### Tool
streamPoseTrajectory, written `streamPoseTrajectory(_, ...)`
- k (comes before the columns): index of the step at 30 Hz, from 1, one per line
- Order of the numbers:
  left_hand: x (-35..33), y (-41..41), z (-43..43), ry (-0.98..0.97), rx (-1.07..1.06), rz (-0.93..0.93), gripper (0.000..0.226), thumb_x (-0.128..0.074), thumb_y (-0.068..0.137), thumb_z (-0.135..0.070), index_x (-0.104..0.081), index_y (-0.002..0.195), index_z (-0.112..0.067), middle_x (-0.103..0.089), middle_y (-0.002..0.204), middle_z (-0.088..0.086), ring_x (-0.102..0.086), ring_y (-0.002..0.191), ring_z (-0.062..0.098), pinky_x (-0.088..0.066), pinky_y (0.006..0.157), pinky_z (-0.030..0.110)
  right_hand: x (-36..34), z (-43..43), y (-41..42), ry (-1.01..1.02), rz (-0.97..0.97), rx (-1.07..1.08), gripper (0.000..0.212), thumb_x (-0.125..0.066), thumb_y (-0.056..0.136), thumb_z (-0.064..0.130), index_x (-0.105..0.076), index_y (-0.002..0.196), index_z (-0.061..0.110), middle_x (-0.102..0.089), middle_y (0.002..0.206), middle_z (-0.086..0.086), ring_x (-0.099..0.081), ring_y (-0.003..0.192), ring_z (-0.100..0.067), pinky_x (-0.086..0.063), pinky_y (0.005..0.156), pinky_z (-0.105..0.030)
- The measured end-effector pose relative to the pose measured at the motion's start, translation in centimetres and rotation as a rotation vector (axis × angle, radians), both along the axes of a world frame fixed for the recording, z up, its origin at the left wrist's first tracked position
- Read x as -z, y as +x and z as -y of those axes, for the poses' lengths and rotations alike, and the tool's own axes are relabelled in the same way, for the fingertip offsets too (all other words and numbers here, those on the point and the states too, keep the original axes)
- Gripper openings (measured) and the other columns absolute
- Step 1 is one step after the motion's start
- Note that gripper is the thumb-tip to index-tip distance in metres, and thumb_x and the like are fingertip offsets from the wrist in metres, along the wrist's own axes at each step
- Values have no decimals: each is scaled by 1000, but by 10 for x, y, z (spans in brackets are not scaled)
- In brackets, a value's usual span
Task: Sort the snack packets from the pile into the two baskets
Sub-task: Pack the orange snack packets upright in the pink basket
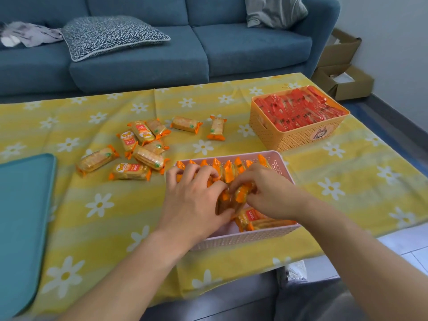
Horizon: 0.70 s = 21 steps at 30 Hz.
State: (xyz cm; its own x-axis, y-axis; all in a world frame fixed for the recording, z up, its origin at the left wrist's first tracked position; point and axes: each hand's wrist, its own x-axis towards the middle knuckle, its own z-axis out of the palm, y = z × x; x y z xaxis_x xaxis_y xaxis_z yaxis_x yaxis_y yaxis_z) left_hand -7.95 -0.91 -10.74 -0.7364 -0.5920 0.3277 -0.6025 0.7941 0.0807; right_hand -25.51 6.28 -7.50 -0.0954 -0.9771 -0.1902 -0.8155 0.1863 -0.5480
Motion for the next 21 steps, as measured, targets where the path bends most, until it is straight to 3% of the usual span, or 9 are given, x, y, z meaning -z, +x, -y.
streamPoseTrajectory(2, 0, -3, -2, -5, 72, -61, 42, -59, 75, -61, -68, 103, -31, -63, 110, -9, -58, 103, 22, -35, 90, 45, 6, 3, 4, -57, -20, 62, 48, -54, 77, -3, -71, 114, 23, -63, 92, 7, -59, 99, -21, -34, 66, -16)
streamPoseTrajectory(4, 1, -5, -3, 28, 171, -82, 41, -56, 78, -52, -61, 112, -29, -63, 112, -7, -58, 102, 22, -40, 84, 39, 11, 4, 6, -90, -13, 155, 43, -56, 81, -1, -64, 118, 19, -67, 90, 6, -61, 89, -21, -35, 61, -19)
streamPoseTrajectory(7, 4, -3, 0, 74, 199, -28, 26, -51, 86, -46, -62, 107, -34, -58, 112, -9, -56, 99, 21, -42, 78, 37, 10, 5, 3, -24, 128, 238, 37, -56, 84, 0, -58, 117, 18, -64, 86, 14, -64, 87, -17, -52, 76, -25)
streamPoseTrajectory(9, 6, -2, 2, 89, 179, -9, 23, -51, 87, -43, -66, 103, -37, -58, 111, -10, -55, 97, 21, -41, 77, 37, 4, 3, -3, 20, 141, 250, 29, -58, 85, 1, -66, 108, 16, -68, 87, 10, -68, 89, -16, -55, 82, -33)
streamPoseTrajectory(12, 6, -3, 1, 92, 169, -5, 26, -47, 87, -42, -69, 100, -36, -59, 108, -10, -55, 96, 21, -41, 77, 37, -4, -6, -14, 47, -115, 170, 25, -60, 86, 8, -77, 93, 24, -75, 92, 5, -67, 89, -16, -53, 77, -30)
streamPoseTrajectory(16, 8, -2, 1, 111, 162, -41, 21, -53, 87, -38, -69, 101, -38, -59, 107, -11, -56, 95, 20, -42, 77, 38, 6, -11, -4, 240, -373, -3, 30, -61, 88, 30, -70, 116, 31, -71, 119, 0, -64, 114, -25, -54, 89, -38)
streamPoseTrajectory(18, 9, -3, 1, 119, 155, -46, 20, -59, 85, -36, -68, 102, -39, -58, 107, -11, -55, 96, 20, -41, 77, 36, 14, -8, 5, 325, -469, -54, 32, -60, 85, 43, -68, 113, 31, -69, 119, 0, -64, 111, -28, -52, 80, -36)
streamPoseTrajectory(21, 11, -4, 1, 123, 149, -47, 20, -63, 85, -35, -67, 104, -39, -58, 108, -12, -55, 96, 19, -42, 78, 36, 17, 0, 8, 362, -511, -43, 40, -59, 77, 65, -64, 89, 26, -68, 106, 2, -62, 92, -26, -42, 70, -32)
